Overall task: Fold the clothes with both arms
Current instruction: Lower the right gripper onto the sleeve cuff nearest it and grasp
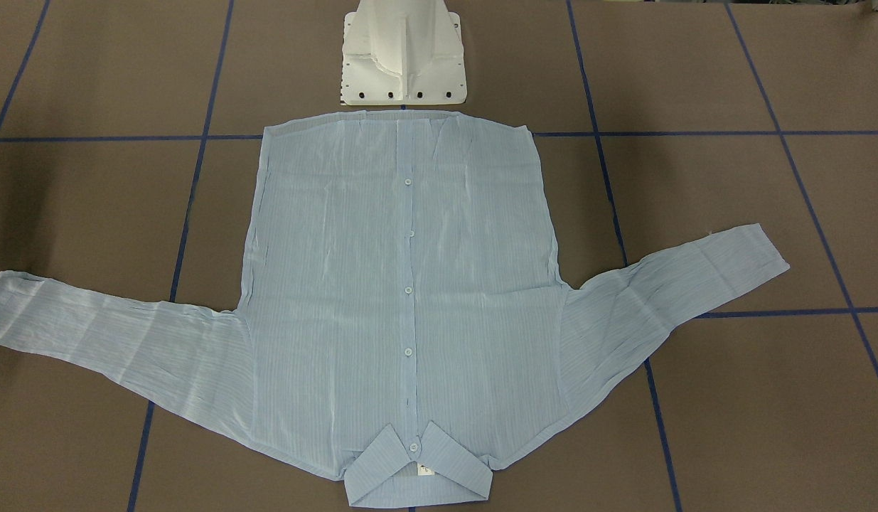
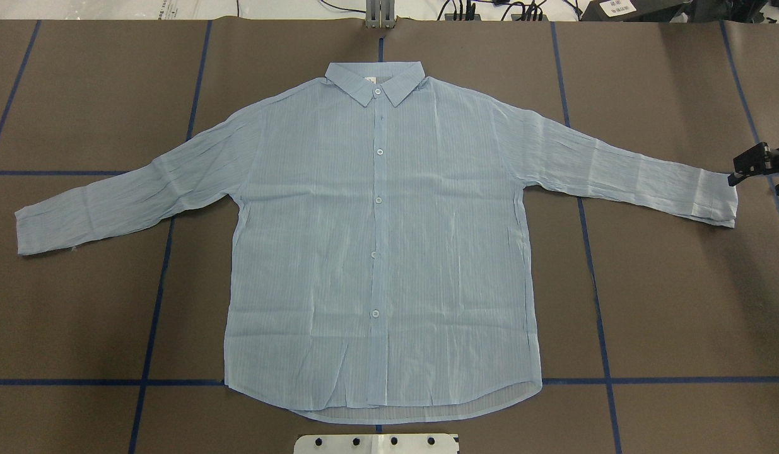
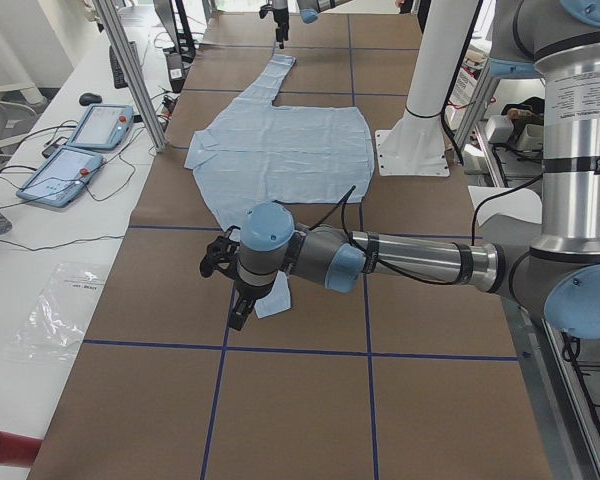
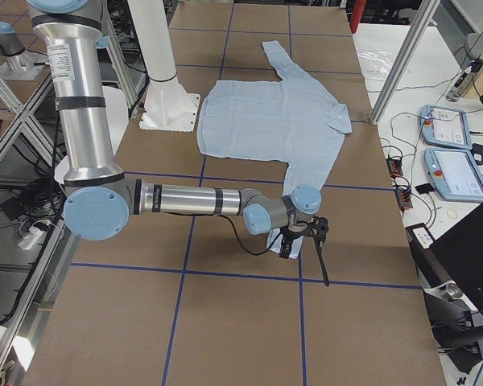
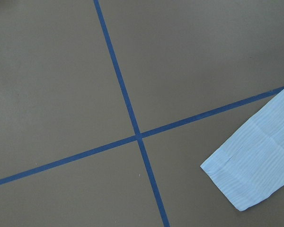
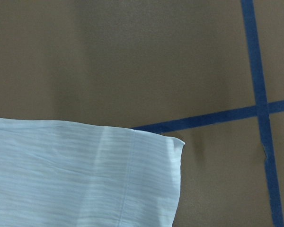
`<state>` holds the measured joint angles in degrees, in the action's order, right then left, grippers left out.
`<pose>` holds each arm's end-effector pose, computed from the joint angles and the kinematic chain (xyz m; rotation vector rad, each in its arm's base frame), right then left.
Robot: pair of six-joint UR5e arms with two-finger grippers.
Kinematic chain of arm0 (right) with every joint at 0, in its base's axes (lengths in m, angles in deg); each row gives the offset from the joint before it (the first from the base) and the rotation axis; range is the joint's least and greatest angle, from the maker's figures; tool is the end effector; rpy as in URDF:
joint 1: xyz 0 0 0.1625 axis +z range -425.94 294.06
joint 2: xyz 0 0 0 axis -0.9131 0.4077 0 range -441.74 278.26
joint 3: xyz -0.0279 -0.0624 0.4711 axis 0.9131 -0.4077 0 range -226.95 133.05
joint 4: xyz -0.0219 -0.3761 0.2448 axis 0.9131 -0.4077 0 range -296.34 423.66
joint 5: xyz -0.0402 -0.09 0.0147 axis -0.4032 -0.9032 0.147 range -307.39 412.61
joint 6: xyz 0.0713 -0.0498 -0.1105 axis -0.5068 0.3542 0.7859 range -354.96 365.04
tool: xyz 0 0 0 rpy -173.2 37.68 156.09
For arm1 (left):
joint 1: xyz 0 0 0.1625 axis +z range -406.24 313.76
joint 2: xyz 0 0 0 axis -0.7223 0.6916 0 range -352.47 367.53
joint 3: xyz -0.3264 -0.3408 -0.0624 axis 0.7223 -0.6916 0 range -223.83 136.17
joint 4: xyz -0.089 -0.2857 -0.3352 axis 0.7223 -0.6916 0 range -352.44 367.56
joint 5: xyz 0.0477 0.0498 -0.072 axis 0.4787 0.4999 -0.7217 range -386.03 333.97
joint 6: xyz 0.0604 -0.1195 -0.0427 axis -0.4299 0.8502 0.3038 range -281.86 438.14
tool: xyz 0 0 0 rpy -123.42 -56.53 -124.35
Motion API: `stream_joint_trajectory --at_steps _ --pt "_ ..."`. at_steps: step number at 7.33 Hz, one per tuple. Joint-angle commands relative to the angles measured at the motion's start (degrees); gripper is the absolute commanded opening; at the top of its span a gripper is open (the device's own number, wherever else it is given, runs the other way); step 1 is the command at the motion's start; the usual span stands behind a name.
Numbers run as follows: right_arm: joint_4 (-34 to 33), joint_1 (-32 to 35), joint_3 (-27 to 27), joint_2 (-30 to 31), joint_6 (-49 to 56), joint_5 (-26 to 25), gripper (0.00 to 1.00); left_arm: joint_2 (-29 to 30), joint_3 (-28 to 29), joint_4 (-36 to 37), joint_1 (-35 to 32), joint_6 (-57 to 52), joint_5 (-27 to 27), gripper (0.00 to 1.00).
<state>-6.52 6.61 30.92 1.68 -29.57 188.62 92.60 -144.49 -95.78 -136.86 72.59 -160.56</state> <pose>-0.1500 -0.5841 0.7470 -0.1390 -0.8220 0.1821 -0.0402 -0.5126 0.6560 0.3572 0.7527 0.2103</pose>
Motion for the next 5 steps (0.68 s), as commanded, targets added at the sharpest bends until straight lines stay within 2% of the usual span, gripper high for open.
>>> stream_joint_trajectory --at_steps 1,2,5 --pt "5.62 -0.21 -0.35 1.11 -4.66 -2.48 1.00 0.02 0.02 -0.10 0.00 0.10 -1.34 1.00" --pt "9.94 -0.48 -2.18 2.17 -5.11 -2.59 1.00 0.02 0.11 -0.10 0.00 0.01 -1.53 1.00" --pt "12.33 -2.32 -2.28 2.18 -8.63 -2.06 1.00 0.02 0.20 -0.02 0.00 0.10 -1.62 1.00"
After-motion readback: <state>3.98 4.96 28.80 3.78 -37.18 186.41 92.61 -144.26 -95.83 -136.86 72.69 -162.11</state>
